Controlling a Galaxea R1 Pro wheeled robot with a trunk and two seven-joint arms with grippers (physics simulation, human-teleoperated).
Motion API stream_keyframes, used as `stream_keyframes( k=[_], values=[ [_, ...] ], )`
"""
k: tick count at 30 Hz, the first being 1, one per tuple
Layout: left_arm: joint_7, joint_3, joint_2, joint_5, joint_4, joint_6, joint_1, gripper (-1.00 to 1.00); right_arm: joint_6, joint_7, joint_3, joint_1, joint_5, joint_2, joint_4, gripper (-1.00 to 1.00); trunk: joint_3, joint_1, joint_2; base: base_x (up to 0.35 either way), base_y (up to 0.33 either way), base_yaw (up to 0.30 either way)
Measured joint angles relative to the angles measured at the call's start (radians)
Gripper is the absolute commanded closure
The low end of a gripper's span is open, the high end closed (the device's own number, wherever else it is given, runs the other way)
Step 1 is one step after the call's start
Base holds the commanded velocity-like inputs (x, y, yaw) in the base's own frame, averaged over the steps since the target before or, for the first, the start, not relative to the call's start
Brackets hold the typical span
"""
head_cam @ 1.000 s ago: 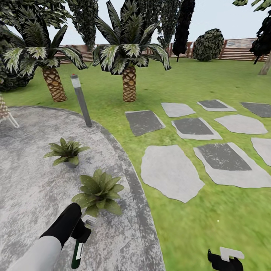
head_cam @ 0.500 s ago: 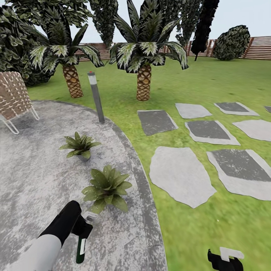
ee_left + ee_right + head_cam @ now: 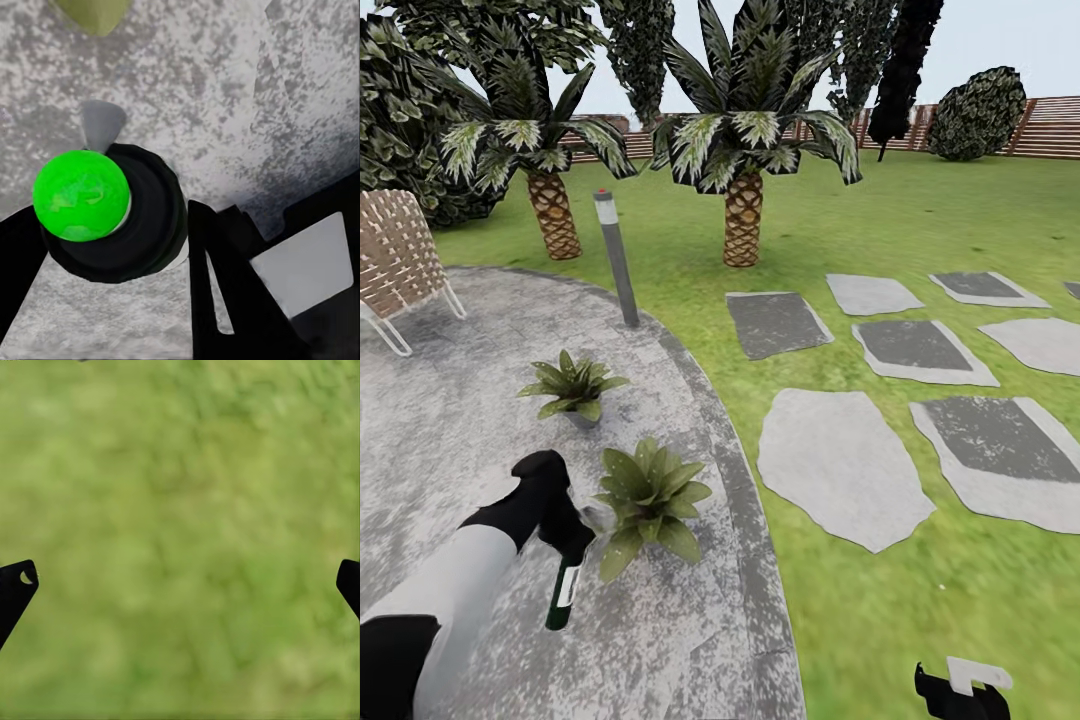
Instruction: Pick up the pesticide atomizer in the garden and spray insectifuge to fully cover both potted plants in the garden.
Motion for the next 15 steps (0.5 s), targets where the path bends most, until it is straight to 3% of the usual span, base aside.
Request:
stream_keyframes(
  k=[1, 3, 4, 6, 10, 15],
  values=[
    [-0.047, -0.001, 0.004, -0.042, 0.022, -0.002, -0.026, 1.0, 0.0, 0.0, 0.0, 0.0, 0.0, 0.0, 0.0, -1.0, 0.0, 0.0, 0.0, 0.0, 0.0, 0.0],
    [-0.103, -0.002, 0.006, -0.091, 0.064, -0.007, -0.058, 1.0, 0.0, 0.0, 0.0, 0.0, 0.0, 0.0, 0.0, -1.0, 0.0, 0.0, 0.0, 0.0, 0.0, 0.0],
    [-0.132, -0.003, 0.007, -0.141, 0.107, -0.01, -0.083, 1.0, -0.001, 0.0, 0.0, 0.0, 0.0, 0.0, 0.0, -1.0, 0.0, 0.0, 0.0, 0.0, 0.0, 0.0],
    [-0.149, -0.004, 0.021, -0.201, 0.132, -0.013, -0.095, 1.0, -0.001, 0.0, 0.0, 0.0, 0.0, 0.0, 0.0, -1.0, 0.0, 0.0, 0.0, 0.0, 0.0, 0.0],
    [-0.148, -0.005, 0.051, -0.229, 0.13, -0.017, -0.083, 1.0, -0.001, 0.0, 0.0, 0.0, 0.0, 0.0, 0.0, -1.0, 0.0, 0.0, 0.0, 0.022, 0.0, 0.0],
    [-0.143, -0.003, 0.053, -0.229, 0.128, -0.015, -0.081, 1.0, -0.001, 0.0, 0.0, 0.0, -0.001, 0.001, -0.001, -1.0, 0.0, -0.001, 0.0, 0.277, 0.017, 0.0]
  ],
)
